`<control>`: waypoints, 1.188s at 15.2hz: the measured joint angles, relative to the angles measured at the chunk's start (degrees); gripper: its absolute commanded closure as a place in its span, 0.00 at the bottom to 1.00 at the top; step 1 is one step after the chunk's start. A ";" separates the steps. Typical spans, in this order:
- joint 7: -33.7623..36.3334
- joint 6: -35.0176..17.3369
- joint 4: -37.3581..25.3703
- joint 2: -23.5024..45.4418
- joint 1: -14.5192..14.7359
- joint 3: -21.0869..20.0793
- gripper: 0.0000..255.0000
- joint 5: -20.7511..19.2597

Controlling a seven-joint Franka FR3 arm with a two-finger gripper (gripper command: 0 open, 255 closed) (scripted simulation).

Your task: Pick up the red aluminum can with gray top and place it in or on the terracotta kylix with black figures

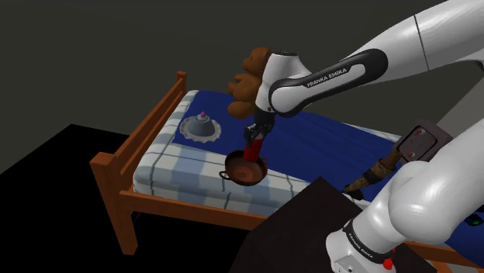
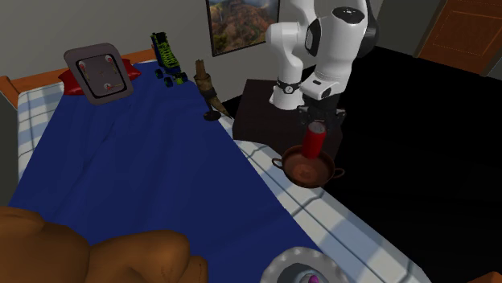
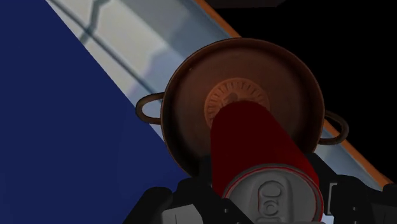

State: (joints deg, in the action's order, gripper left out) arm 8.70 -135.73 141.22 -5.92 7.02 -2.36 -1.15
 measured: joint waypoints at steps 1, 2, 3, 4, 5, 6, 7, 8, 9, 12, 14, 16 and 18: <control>0.09 -0.76 0.21 0.55 0.01 -0.03 1.00 -0.04; 0.13 -1.59 0.49 1.10 0.00 -0.03 1.00 -0.10; 0.20 -2.38 0.82 1.56 0.00 -0.04 1.00 -0.14; 0.17 -3.09 1.03 2.06 -0.04 0.00 1.00 -0.20; 0.33 -4.01 1.37 2.64 0.01 -0.07 1.00 -0.25; 0.39 -4.82 1.43 3.40 -0.01 -0.06 1.00 -0.34; 0.38 -5.67 1.66 4.02 -0.05 -0.03 1.00 -0.41; 0.54 -6.48 1.83 4.66 -0.02 -0.07 1.00 -0.47; 0.59 -7.01 1.81 5.21 -0.01 -0.08 1.00 -0.52; 0.60 -7.51 1.98 5.50 -0.03 -0.06 1.00 -0.56; 0.59 -7.58 2.00 5.54 -0.04 -0.05 1.00 -0.57; 0.59 -7.59 2.00 5.54 -0.04 -0.05 0.00 -0.57; 3.53 -7.48 1.39 6.68 -0.04 -0.14 0.00 -0.89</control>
State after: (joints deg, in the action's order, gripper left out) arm 12.24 -143.22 142.61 0.76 6.98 -2.50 -2.04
